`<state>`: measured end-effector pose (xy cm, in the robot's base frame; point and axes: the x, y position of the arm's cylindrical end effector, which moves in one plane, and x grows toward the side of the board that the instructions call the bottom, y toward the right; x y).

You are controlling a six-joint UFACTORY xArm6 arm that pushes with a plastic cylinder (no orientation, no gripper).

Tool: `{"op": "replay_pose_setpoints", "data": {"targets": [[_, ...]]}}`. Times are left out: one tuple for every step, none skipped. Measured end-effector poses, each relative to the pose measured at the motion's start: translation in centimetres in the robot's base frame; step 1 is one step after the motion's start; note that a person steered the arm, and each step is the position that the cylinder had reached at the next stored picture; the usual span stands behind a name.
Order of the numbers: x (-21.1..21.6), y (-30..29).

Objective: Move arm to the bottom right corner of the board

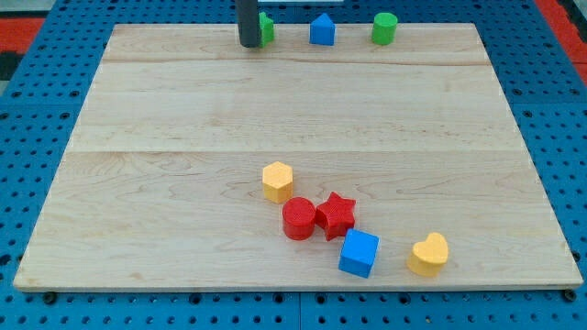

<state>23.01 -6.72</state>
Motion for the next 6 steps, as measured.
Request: {"op": "replay_pose_setpoints", "data": {"targets": [[0.9,-0.7],[9.1,1.8],[16.9,9.9],[19.7,19.9],[28.0,25.8],[29.2,26.6]]}}
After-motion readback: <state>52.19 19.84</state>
